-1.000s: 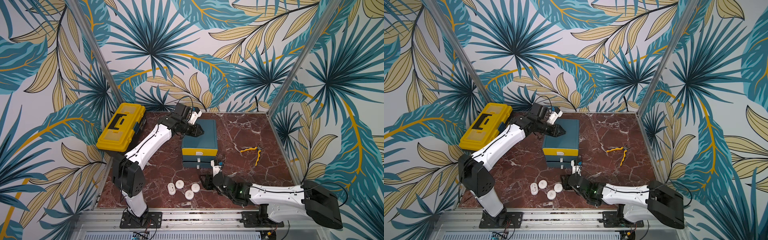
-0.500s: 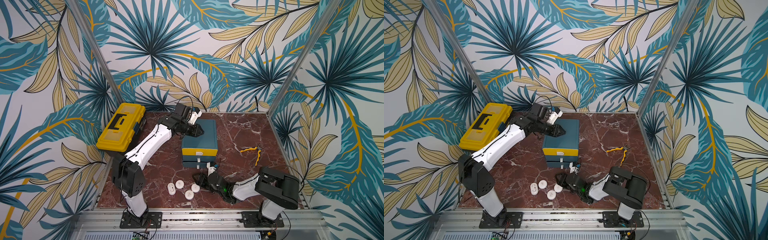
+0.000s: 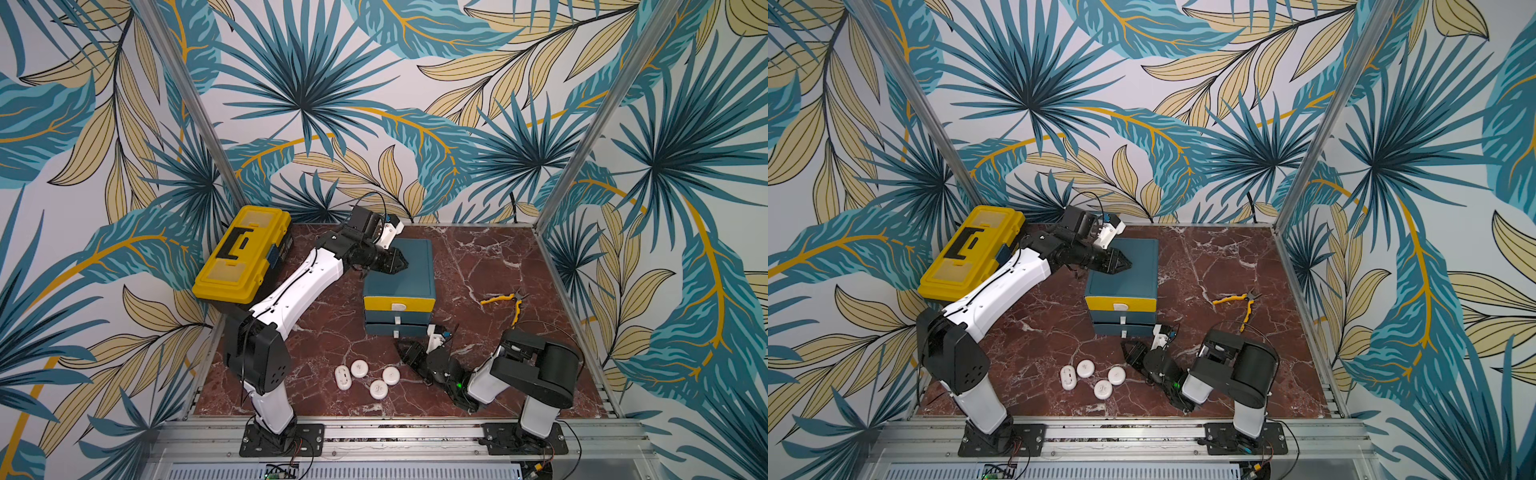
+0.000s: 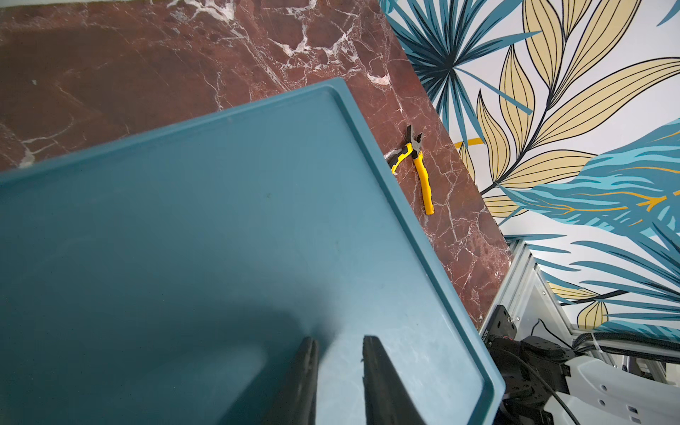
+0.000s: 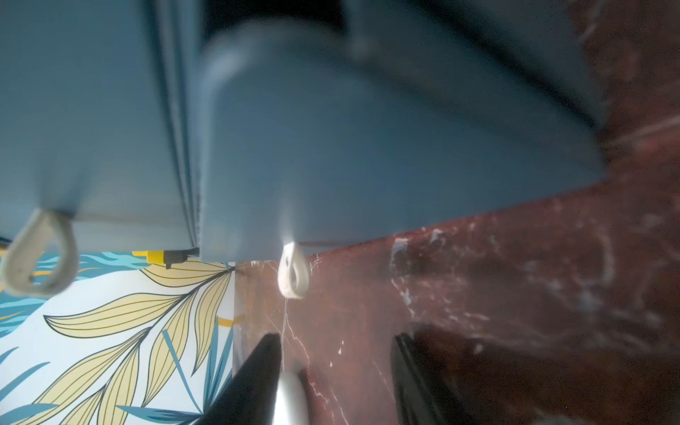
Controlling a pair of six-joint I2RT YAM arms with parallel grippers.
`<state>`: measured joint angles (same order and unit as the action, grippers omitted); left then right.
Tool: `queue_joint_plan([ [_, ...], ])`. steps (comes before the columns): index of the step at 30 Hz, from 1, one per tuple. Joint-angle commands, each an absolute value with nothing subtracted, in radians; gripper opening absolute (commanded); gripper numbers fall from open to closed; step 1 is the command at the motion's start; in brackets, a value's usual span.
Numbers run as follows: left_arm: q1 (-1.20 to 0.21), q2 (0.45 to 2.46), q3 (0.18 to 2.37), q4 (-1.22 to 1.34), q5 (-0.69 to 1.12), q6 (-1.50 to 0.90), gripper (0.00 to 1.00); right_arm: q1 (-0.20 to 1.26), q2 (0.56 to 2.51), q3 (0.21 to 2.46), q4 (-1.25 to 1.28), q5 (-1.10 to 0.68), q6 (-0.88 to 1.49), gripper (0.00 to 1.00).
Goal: Put the bluetooth earphones in the drawer according to color
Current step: Open the drawer in the storage box.
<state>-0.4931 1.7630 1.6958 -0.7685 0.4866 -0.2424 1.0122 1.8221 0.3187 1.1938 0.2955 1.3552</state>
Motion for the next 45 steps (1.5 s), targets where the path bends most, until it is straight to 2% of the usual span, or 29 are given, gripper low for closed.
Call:
queue_joint_plan([
  [1,-0.484,1.812,1.658,-0.925,0.393,-0.241,0.27,1.003,1.863,0.313,1.28,0.318,1.371,0.53],
  [11,-0.485,1.815,1.655,-0.922,0.397,-0.241,0.27,0.971,2.009,0.371,1.433,0.293,1.465,0.49],
  [34,-0.484,1.815,1.636,-0.909,0.4,-0.239,0.27,0.973,2.045,0.437,1.433,0.318,1.547,0.38],
  [45,-0.485,1.813,1.633,-0.91,0.399,-0.238,0.27,0.979,2.06,0.479,1.433,0.252,1.607,0.38],
])
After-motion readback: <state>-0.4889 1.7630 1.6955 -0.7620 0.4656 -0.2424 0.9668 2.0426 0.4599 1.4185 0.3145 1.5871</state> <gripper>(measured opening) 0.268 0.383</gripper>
